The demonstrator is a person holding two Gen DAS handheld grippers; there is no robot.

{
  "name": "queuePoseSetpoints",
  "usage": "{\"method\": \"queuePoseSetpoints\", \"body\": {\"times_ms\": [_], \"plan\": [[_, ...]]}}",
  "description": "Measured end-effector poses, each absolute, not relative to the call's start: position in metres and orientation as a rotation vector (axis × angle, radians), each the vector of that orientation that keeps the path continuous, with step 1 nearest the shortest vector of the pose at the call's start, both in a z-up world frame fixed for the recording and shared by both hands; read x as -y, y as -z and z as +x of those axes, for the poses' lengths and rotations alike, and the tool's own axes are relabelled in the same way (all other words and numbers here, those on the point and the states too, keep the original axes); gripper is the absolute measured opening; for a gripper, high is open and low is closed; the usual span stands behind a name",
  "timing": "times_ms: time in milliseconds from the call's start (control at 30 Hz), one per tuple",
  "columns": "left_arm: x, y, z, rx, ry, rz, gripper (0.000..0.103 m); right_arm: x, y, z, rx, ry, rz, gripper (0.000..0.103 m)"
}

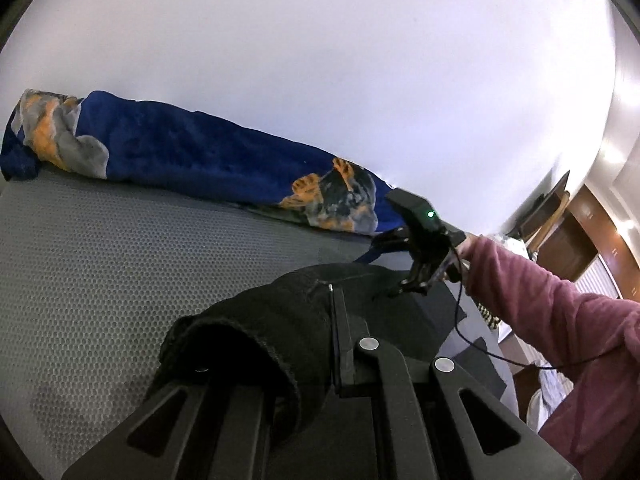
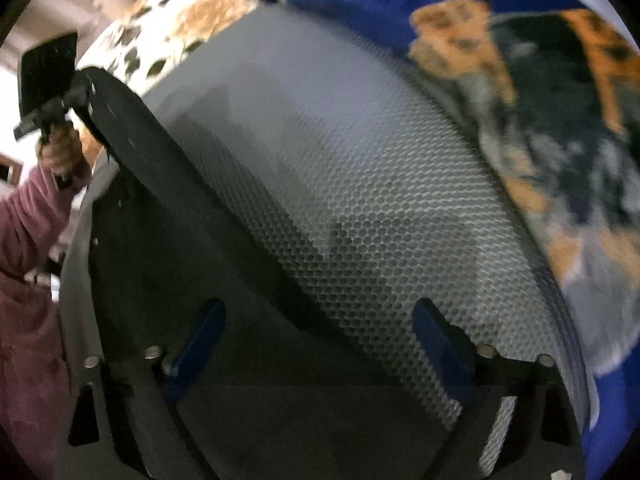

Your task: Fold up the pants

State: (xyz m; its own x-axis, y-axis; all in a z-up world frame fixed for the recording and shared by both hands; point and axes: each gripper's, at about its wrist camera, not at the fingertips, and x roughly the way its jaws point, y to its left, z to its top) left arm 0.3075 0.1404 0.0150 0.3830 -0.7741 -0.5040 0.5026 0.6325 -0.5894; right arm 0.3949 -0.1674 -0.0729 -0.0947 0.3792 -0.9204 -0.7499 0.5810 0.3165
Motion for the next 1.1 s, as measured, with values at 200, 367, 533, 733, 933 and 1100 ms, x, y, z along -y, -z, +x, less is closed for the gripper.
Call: {"method": "queuePoseSetpoints", "body": {"times_ms": [200, 367, 533, 733, 933, 1100], "plan": [[-0.147, -0.016, 0.306, -0.848, 0.796, -0.359, 0.006, 0.180, 0.091, 0.397, -1.436, -0.999, -0.363, 0.059], [-0.146, -0.010, 0.312, -0.854, 0.776, -0.364, 0.006, 0.209, 0.098, 0.392, -1.444, -0.913, -0.363, 0.048], [-0.142, -0.002, 0.321, -0.866, 0.754, -0.374, 0.006, 0.228, 0.099, 0.380, -1.432, -0.840, -0.353, 0.041], [-0.137, 0.006, 0.327, -0.886, 0.716, -0.345, 0.006, 0.234, 0.097, 0.364, -1.338, -0.719, -0.388, 0.014], [-0.142, 0.004, 0.325, -0.895, 0.708, -0.348, 0.006, 0.216, 0.076, 0.307, -1.157, -0.501, -0.471, 0.008], [-0.150, -0.006, 0.302, -0.890, 0.736, -0.348, 0.007, 0.194, 0.047, 0.237, -1.035, -0.334, -0.497, 0.007]]}}
